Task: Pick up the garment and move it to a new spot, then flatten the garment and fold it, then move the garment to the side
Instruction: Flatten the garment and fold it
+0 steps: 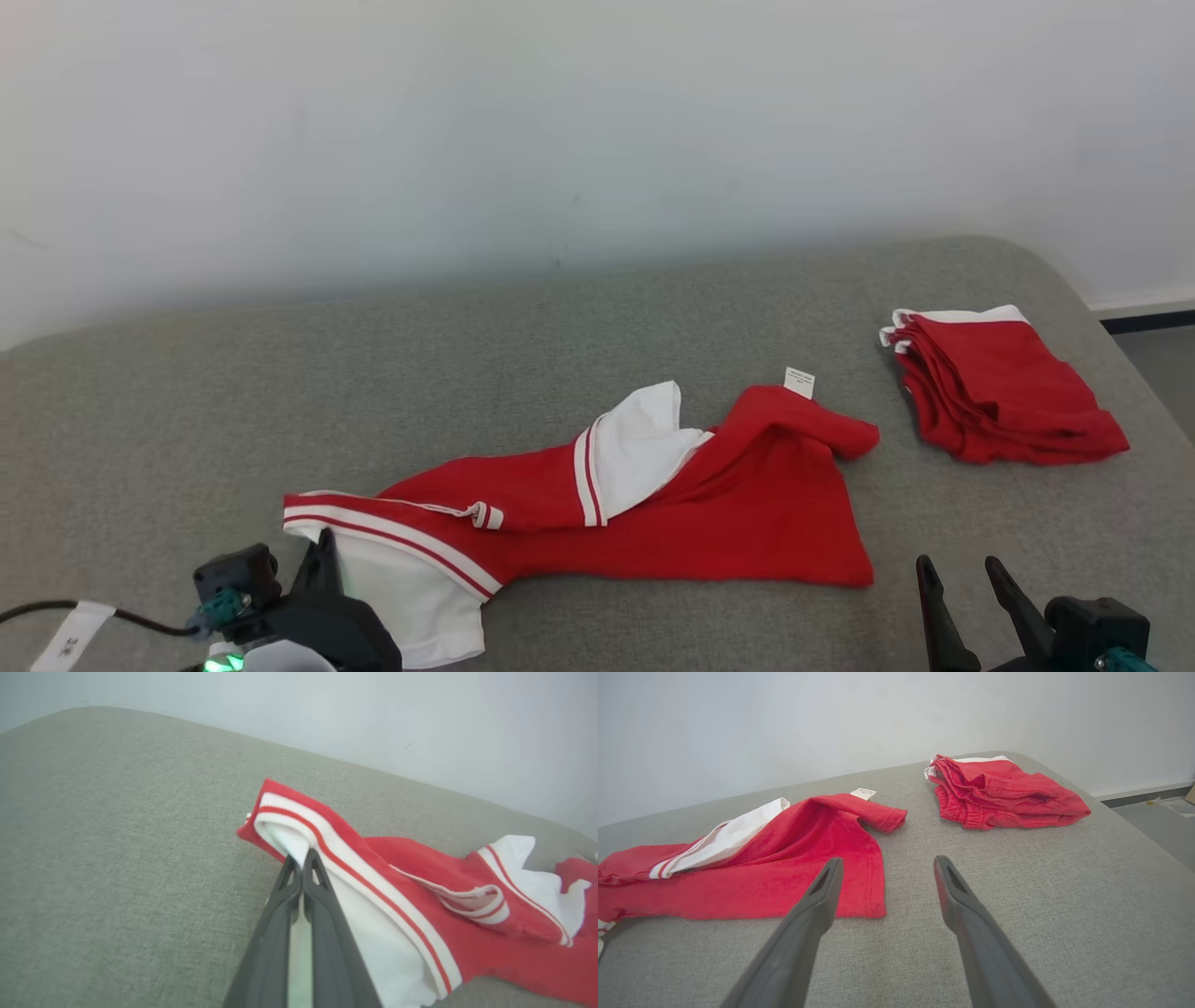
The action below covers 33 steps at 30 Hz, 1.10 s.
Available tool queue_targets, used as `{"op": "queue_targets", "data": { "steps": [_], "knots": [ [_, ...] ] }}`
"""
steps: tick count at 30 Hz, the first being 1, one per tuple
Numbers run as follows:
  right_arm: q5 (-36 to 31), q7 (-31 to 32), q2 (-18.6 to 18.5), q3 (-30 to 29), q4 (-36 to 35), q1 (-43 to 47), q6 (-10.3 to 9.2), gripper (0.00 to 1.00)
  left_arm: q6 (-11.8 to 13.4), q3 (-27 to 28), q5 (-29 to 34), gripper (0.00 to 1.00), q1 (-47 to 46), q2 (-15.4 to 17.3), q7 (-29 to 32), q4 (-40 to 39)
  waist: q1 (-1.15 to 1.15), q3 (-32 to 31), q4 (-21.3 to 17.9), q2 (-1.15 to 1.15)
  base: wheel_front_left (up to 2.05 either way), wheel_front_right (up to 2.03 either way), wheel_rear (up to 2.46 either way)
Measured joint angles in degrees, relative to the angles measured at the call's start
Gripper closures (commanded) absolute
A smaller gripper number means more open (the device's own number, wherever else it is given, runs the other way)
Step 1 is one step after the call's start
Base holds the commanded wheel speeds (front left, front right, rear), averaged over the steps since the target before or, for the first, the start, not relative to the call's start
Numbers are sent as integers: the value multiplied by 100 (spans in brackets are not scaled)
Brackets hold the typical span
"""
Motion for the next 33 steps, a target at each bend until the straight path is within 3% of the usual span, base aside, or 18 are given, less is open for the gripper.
{"op": "queue_targets", "data": {
  "steps": [7, 9, 11, 15, 20, 21, 22, 27, 33],
  "knots": [
    [67, -51, 1, 20, 45, 29, 0, 0, 904, -112, 219, 100, 1122, 609, 898, -2280, 0, -81, 174, 0, 0, 0, 0],
    [68, -59, 1, 38, 66, 29, 0, 0, 1143, -199, 219, 100, 1516, 723, 1392, -3169, 0, -91, 199, 0, 0, 0, 0],
    [67, -59, 0, 54, 70, 26, 0, 0, 1212, -322, 221, 100, 1555, 751, 1649, -3481, 0, -81, 199, 0, 0, 0, 0],
    [41, -48, 2, 122, 74, -24, 0, 0, 1115, -571, 229, 100, 1139, 575, 1940, -3308, 0, -57, 160, 0, 0, 0, 0],
    [3, 5, 1, 303, 67, -109, 0, 0, 938, -686, 348, 100, 326, 349, 1817, -1905, 0, -38, 5, 0, 0, 0, 0],
    [-4, 21, 3, 337, 63, -119, 0, 0, 925, -678, 379, 40, 199, 327, 1741, -1561, 0, -34, -39, 0, 0, 0, 0],
    [-11, 44, 5, 358, 58, -126, 0, 0, 921, -656, 388, 0, 91, 300, 1650, -1266, 0, -31, -85, 0, 0, 0, 0],
    [-30, 58, 4, 316, 38, -119, 0, 0, 719, -400, 316, 0, -200, 235, 960, -81, 0, -8, -317, 0, 0, 0, 0],
    [-45, 65, 1, 115, -9, 26, 0, 0, 260, -211, 10, 0, -176, 169, 505, 505, 0, -8, -291, 0, 0, 0, 0]
  ]
}}
